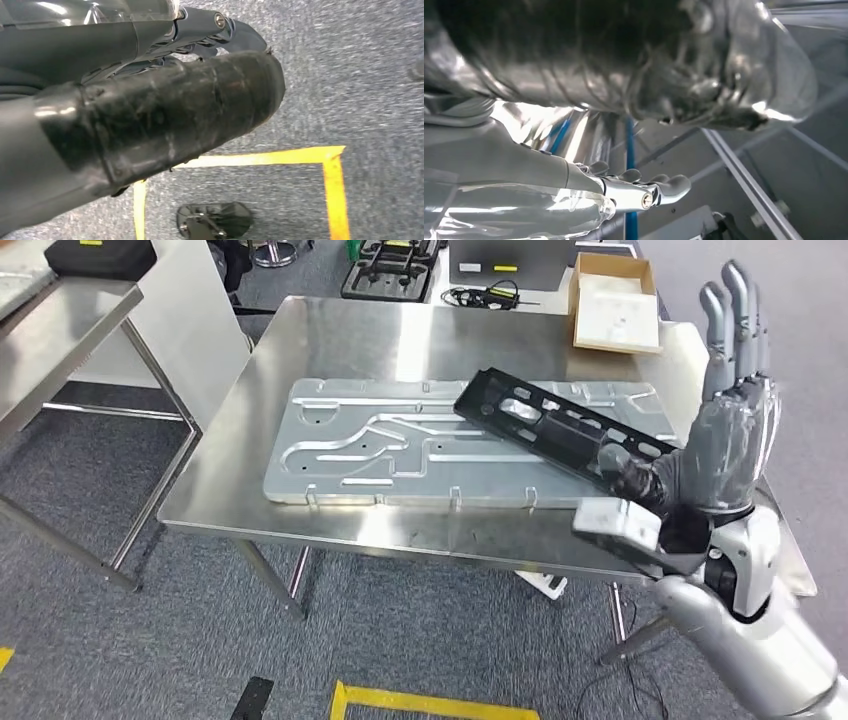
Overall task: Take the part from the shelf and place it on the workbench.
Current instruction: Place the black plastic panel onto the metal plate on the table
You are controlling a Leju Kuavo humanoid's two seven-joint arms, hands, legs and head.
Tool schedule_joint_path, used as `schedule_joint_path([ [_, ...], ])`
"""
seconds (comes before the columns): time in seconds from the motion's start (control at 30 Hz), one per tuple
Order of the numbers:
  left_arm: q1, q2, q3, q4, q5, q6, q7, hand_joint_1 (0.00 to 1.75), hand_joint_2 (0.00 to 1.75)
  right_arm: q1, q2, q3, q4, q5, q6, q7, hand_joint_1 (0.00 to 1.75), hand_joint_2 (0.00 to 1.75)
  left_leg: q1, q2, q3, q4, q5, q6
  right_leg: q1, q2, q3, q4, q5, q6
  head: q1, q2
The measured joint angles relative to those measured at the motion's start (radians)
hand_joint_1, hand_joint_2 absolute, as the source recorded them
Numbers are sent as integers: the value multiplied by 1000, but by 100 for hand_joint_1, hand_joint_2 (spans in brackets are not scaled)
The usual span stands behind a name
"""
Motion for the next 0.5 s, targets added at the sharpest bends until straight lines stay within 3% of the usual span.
schedule_joint_path([
  [0.03, 2, -1, 0, 0, -2, -4, 2, 0, 0, 22, 16, 0, -19, -23, -16, -24, 0, 0, 2, 2, -5, -6, 14, 7, 0, 1, -6, 14, -24, 3, 2, 0],
  [0.07, 3, -1, -1, 0, -5, -7, 3, 0, 0, 44, 33, -1, -38, -43, -31, -48, 0, 0, 5, 4, -15, -11, 29, 12, 0, 3, -18, 48, -67, 5, 5, 0],
  [0.13, 6, -1, -3, 0, -11, -12, 2, 0, 0, 96, 70, -1, -70, -80, -62, -97, 0, 0, 5, 7, -41, -11, 52, 19, 0, 4, -44, 170, -180, 7, 8, 0],
  [0.17, 8, -1, -5, 0, -13, -13, 2, 0, 0, 125, 89, 0, -83, -96, -77, -120, 0, 0, 5, 7, -56, -10, 63, 19, 0, 4, -49, 230, -214, 8, 8, 0],
  [0.2, 11, -1, -7, 0, -13, -14, 1, 0, 0, 154, 108, 1, -94, -111, -89, -142, 0, 0, 4, 7, -71, -8, 72, 19, 0, 4, -44, 269, -224, 8, 8, 0],
  [0.23, 14, -1, -8, 0, -11, -14, -1, 0, 0, 183, 129, 3, -103, -124, -97, -163, 0, 0, 3, 7, -85, -5, 81, 17, 0, 4, -22, 275, -213, 8, 8, 0],
  [0.27, 18, -2, -9, 0, -8, -15, -4, 0, 0, 210, 149, 4, -110, -139, -101, -185, 0, 0, 3, 7, -99, -1, 88, 14, 0, 4, 16, 246, -192, 6, 8, 0],
  [0.33, 26, -3, -9, 0, 6, -14, -9, 0, 0, 266, 190, 3, -120, -181, -102, -232, 0, 0, 2, 7, -120, 9, 100, 7, 3, 3, 123, 117, -176, -2, 9, 0],
  [0.4, 30, -5, -9, 0, 27, -13, -12, 0, 0, 331, 227, -10, -120, -262, -102, -292, 0, 0, 1, 6, -129, 15, 111, -6, 9, 3, 188, 20, -190, -10, 9, 0],
  [0.5, 35, -7, -9, 0, 59, -7, -13, 0, 0, 425, 276, -51, -75, -449, -102, -385, 0, 0, 4, 4, -133, 13, 123, -27, 11, 2, 182, -3, -179, -28, 12, 0],
])
